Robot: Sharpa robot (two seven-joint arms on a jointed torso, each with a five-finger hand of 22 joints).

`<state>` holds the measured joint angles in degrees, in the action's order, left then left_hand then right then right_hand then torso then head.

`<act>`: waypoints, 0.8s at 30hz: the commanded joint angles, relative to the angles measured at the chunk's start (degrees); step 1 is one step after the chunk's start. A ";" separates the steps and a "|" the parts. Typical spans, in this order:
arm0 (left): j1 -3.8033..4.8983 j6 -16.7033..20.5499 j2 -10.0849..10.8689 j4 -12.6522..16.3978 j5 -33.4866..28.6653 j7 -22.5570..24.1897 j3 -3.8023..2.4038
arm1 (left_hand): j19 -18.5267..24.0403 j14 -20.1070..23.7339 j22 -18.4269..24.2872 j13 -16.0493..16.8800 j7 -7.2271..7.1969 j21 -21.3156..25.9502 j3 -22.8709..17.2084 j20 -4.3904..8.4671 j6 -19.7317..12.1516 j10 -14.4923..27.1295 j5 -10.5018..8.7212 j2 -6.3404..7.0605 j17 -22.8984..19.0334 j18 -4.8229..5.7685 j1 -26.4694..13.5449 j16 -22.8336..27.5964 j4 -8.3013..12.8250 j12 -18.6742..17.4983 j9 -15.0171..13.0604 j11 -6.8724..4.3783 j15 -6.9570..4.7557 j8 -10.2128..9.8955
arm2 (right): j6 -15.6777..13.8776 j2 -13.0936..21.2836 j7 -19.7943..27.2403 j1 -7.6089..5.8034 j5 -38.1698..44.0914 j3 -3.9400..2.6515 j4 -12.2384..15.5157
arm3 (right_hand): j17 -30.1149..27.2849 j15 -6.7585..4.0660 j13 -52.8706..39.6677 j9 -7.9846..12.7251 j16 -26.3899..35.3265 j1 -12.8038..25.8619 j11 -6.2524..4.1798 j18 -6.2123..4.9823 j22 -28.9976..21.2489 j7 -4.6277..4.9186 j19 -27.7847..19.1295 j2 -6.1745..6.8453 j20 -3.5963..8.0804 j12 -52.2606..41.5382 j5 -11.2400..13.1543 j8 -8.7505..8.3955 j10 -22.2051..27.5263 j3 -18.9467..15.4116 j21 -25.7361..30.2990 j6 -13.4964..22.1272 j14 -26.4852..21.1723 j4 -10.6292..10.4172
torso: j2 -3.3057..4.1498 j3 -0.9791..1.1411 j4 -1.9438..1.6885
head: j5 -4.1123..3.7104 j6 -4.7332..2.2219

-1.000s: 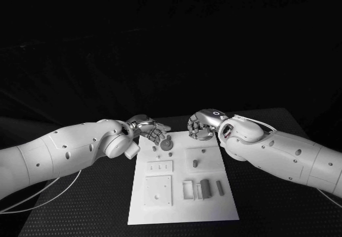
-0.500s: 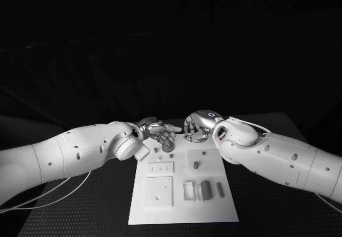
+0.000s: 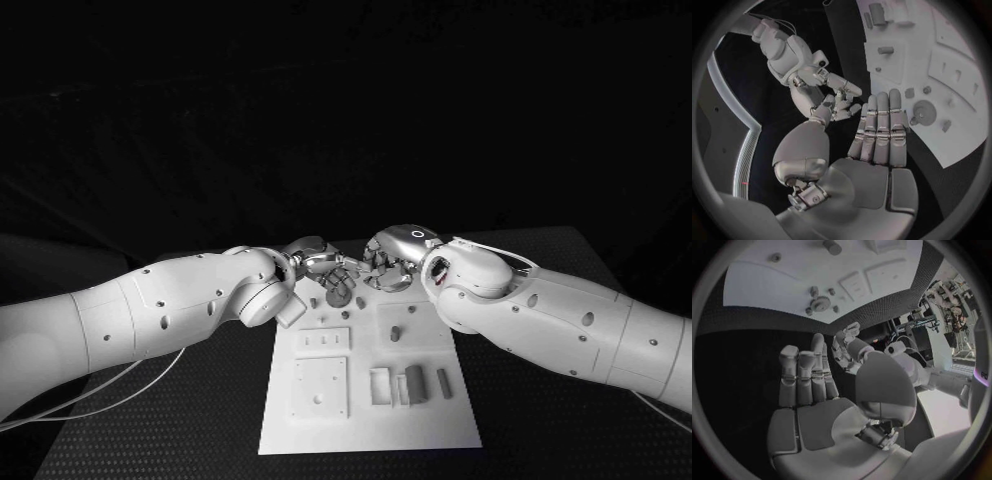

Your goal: Assemble the parts on the task board

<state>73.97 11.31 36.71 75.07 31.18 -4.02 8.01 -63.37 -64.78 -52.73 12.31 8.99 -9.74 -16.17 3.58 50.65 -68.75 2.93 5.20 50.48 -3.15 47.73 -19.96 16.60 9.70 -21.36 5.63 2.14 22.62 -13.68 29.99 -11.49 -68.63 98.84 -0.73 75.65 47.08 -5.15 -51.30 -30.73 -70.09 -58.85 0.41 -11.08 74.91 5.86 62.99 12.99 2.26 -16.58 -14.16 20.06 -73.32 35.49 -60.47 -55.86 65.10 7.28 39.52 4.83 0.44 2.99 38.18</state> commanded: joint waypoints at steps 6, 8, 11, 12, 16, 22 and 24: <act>0.02 1.82 0.75 0.08 2.97 -1.41 -0.03 | -0.22 -0.01 -0.12 0.28 -0.18 0.37 -0.30 0.14 0.47 -0.06 -0.07 -0.22 0.24 -0.68 1.37 0.27 0.01 -0.31 -0.03 -0.23 -0.26 0.12 | 1.66 0.69 -0.14 0.03 1.39 0.01 -1.17 | 0.10 -0.35 -0.16 -0.10 -0.21 -0.15 0.00 -3.92 0.75 0.64 0.27 0.38 0.35 0.23 0.21 -0.36 -0.48 0.07 -0.07 -0.58 0.08 -0.30 | 0.09 0.08 -0.01 | -0.11 0.18; 0.02 1.66 0.89 0.01 2.70 -1.42 -0.03 | -0.24 -0.04 -0.13 0.33 -0.18 0.38 -0.38 0.14 0.49 -0.07 -0.07 -0.28 0.28 -0.67 1.50 0.30 0.00 -0.31 -0.02 -0.24 -0.26 0.11 | 1.83 0.79 0.09 0.03 1.39 0.02 -1.41 | 0.10 -0.35 -0.18 -0.11 -0.21 -0.19 0.00 -3.92 0.75 0.63 0.27 0.38 0.36 0.23 0.21 -0.37 -0.48 0.09 -0.06 -0.58 0.08 -0.28 | 0.07 0.10 -0.01 | -0.07 0.19; 0.02 1.44 1.12 0.02 2.44 -1.43 -0.02 | -0.27 -0.08 -0.14 0.37 -0.19 0.38 -0.44 0.14 0.52 -0.09 -0.07 -0.33 0.31 -0.66 1.60 0.32 -0.02 -0.31 -0.02 -0.24 -0.27 0.11 | 2.04 0.83 0.28 0.03 1.39 0.03 -1.81 | 0.10 -0.35 -0.20 -0.11 -0.20 -0.27 0.00 -3.92 0.75 0.63 0.25 0.41 0.37 0.25 0.21 -0.39 -0.47 0.12 -0.06 -0.57 0.07 -0.23 | 0.08 0.10 0.01 | -0.06 0.17; 0.02 1.33 1.22 0.03 2.34 -1.46 -0.02 | -0.29 -0.10 -0.15 0.39 -0.19 0.38 -0.47 0.15 0.54 -0.11 -0.07 -0.35 0.33 -0.66 1.63 0.32 -0.02 -0.30 -0.02 -0.25 -0.27 0.11 | 2.04 0.85 0.33 0.03 1.39 0.05 -1.96 | 0.10 -0.35 -0.22 -0.12 -0.19 -0.30 0.00 -3.92 0.75 0.64 0.25 0.41 0.38 0.27 0.22 -0.40 -0.46 0.12 -0.05 -0.55 0.06 -0.20 | 0.10 0.11 0.02 | -0.05 0.18; 0.03 1.05 1.55 0.08 1.95 -1.42 -0.02 | -0.32 -0.14 -0.16 0.43 -0.20 0.39 -0.52 0.15 0.59 -0.13 -0.07 -0.38 0.36 -0.65 1.70 0.33 -0.03 -0.29 -0.02 -0.26 -0.28 0.11 | 2.13 0.71 0.86 0.03 1.39 0.10 -2.57 | 0.10 -0.34 -0.26 -0.12 -0.16 -0.37 0.02 -3.92 0.76 0.66 0.22 0.43 0.39 0.32 0.22 -0.46 -0.42 0.15 -0.03 -0.50 0.02 -0.15 | 0.13 0.13 0.02 | -0.05 0.19; 0.03 1.17 1.87 -0.54 -0.09 -1.16 -0.01 | -0.42 -0.25 -0.20 0.58 -0.22 0.42 -0.88 0.18 0.62 -0.16 -0.07 -0.74 0.49 -0.65 2.26 0.42 0.00 -0.31 0.01 -0.28 -0.32 0.05 | 1.86 -0.28 4.38 0.03 -0.89 0.66 -6.27 | 0.16 0.60 -0.32 0.57 0.09 -1.90 1.14 -3.92 0.75 1.95 -0.40 0.28 0.31 1.74 0.23 -2.84 1.50 0.59 0.38 3.43 -0.79 1.15 | 0.22 0.15 0.06 | -0.24 0.19; 0.03 1.23 2.06 -0.71 -0.63 -1.03 0.00 | -0.42 -0.27 -0.21 0.65 -0.18 0.46 -1.19 0.18 0.58 -0.13 -0.07 -1.00 0.55 -0.62 2.67 0.50 -0.01 -0.34 0.04 -0.26 -0.31 -0.01 | 1.68 -0.71 4.77 0.04 -1.69 0.87 -7.40 | 0.21 1.11 0.16 0.75 0.21 -2.67 1.69 -3.92 0.76 2.50 -0.80 -0.06 0.15 2.85 0.22 -3.48 2.81 0.82 0.59 4.55 -1.33 1.81 | 0.26 0.15 0.01 | -0.23 0.26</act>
<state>73.98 12.38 38.72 74.40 32.41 -5.46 8.02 -63.59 -64.78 -52.88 12.91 8.78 -9.40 -17.19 3.78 50.86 -68.76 2.93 4.08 50.98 -3.08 50.13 -19.73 16.57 9.70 -21.37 5.63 2.14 22.62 -12.42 29.48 -9.45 -68.62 98.64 0.14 68.56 47.25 -3.93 -51.15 -30.00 -70.09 -61.30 2.09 -11.04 74.91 7.89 62.40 12.79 2.33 -13.71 -14.16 16.63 -70.58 36.44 -60.15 -51.91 63.95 8.92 39.70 4.97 0.48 2.79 38.40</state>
